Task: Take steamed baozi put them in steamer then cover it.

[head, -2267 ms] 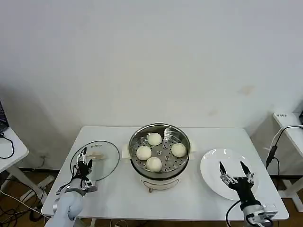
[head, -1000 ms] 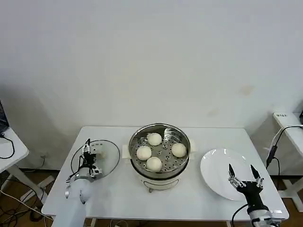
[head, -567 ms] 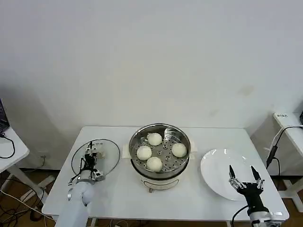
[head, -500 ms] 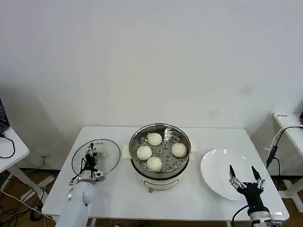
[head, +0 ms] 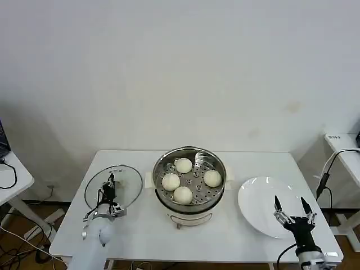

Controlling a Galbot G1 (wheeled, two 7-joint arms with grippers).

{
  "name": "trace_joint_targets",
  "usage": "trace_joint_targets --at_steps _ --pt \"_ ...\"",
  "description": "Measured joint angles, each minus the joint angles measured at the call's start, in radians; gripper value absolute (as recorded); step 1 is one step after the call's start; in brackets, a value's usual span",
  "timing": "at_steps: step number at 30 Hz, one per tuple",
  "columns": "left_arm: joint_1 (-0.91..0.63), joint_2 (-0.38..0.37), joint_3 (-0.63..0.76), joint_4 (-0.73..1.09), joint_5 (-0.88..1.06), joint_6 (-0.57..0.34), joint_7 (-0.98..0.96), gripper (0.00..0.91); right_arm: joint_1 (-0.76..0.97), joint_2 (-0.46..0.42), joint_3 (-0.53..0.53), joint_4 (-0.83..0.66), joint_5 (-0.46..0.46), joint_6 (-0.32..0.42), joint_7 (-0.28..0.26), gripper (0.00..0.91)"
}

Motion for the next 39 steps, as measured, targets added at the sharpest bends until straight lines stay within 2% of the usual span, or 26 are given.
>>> trace_joint_targets --at_steps 11,23,30,39 --pt "0.042 0.017 -0.027 -0.073 -0.001 0.013 0.024 0.0 0.015 -0.011 -0.01 -0.002 0.008 -0.002 0.001 0.907" --pt "0.188 0.079 -0.049 -0.331 0.006 0.054 0.084 0.0 0.053 -0.03 -0.006 -0.009 0.028 -0.03 0.029 0.907" --pt "0.261 0.117 -0.058 -0.537 0.033 0.145 0.131 0.0 0.069 -0.031 -0.009 -0.018 0.043 -0.041 0.058 0.907" --pt "0.279 0.15 -0.009 -0.778 0.053 0.25 0.188 0.0 0.073 -0.029 -0.001 -0.008 0.053 -0.059 0.092 0.907"
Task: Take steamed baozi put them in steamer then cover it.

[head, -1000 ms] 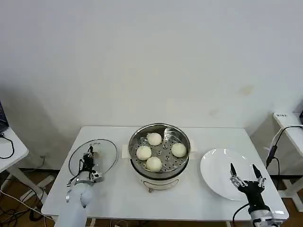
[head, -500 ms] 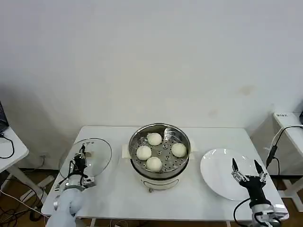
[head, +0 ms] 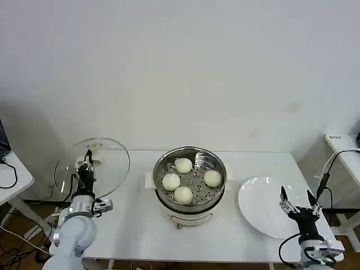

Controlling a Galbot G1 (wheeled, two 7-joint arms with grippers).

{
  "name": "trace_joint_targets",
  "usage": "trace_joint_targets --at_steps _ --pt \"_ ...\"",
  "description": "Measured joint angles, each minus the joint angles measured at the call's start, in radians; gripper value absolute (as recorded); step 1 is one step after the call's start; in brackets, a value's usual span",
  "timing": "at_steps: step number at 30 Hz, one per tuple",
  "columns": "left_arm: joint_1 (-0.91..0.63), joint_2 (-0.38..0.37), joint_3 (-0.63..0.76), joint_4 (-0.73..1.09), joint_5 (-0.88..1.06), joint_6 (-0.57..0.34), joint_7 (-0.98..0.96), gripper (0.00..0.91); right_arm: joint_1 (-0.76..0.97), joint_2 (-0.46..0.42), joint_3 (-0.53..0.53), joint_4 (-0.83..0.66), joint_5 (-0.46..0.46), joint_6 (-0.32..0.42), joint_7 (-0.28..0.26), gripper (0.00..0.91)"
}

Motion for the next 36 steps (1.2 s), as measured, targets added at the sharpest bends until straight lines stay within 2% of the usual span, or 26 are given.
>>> trace_joint_targets --at_steps 11,23,36 --pt "-0.042 -0.015 0.216 -0.125 0.053 0.133 0.064 0.0 -0.025 0.035 0.007 0.045 -0.016 -0.02 0.022 0.907" --pt "-0.176 -0.157 0.447 -0.083 0.192 0.274 0.164 0.0 -0.038 0.102 -0.025 0.089 -0.078 -0.042 0.034 0.907" --pt "-0.265 -0.285 0.551 0.025 0.286 0.347 0.242 0.0 -0.027 0.131 -0.049 0.096 -0.123 -0.061 0.041 0.907"
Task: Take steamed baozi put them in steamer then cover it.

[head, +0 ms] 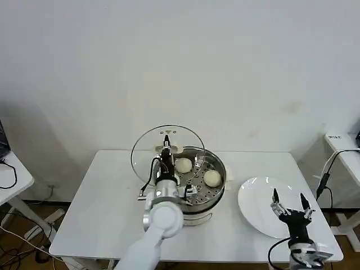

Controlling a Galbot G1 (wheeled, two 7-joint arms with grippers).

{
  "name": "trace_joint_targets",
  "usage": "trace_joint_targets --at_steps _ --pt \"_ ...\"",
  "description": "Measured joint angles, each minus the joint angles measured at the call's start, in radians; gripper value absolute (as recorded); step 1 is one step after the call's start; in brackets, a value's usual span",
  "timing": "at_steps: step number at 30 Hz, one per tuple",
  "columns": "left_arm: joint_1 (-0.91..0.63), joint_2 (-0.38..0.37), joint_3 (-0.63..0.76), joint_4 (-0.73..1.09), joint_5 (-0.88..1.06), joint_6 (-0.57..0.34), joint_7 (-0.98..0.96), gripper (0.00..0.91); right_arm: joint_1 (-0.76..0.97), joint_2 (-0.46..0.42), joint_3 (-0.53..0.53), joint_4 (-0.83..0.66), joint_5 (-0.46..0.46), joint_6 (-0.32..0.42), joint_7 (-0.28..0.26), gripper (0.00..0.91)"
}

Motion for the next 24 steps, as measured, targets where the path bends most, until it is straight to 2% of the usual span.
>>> trace_joint_targets --at_steps 7,24 --pt "-0.01 -0.032 0.039 0.026 0.029 0.019 0.031 0.0 0.002 0.007 -0.007 -0.002 -0.013 0.0 0.001 0.907" --pt "-0.009 -0.048 0.106 0.056 0.041 0.038 0.071 0.0 0.015 0.006 -0.017 -0.023 -0.033 0.007 -0.001 0.907"
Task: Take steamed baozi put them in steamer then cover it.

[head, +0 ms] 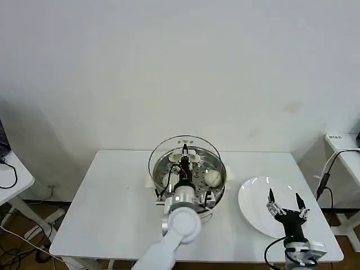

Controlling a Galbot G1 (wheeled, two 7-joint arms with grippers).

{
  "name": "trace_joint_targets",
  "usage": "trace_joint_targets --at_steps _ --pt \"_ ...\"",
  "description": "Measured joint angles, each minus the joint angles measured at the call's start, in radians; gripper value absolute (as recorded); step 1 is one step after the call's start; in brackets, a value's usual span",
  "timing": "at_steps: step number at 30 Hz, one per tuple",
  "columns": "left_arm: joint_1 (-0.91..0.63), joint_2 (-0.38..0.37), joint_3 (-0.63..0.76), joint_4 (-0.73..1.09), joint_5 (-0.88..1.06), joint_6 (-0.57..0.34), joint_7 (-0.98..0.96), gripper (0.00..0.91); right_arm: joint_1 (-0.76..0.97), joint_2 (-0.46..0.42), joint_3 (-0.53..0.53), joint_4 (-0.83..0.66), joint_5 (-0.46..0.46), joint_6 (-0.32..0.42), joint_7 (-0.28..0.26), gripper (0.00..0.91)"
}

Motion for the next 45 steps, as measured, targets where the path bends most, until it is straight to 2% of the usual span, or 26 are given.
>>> trace_joint_targets --at_steps 19,45 --pt "0.018 -0.029 0.004 0.043 -0.001 0.004 0.003 0.0 -0.01 -0.011 0.011 0.002 -0.007 0.01 -0.002 0.907" --pt "0.035 -0.013 0.018 0.044 0.006 0.0 0.011 0.0 0.003 -0.001 0.015 -0.022 -0.015 0.037 -0.002 0.907"
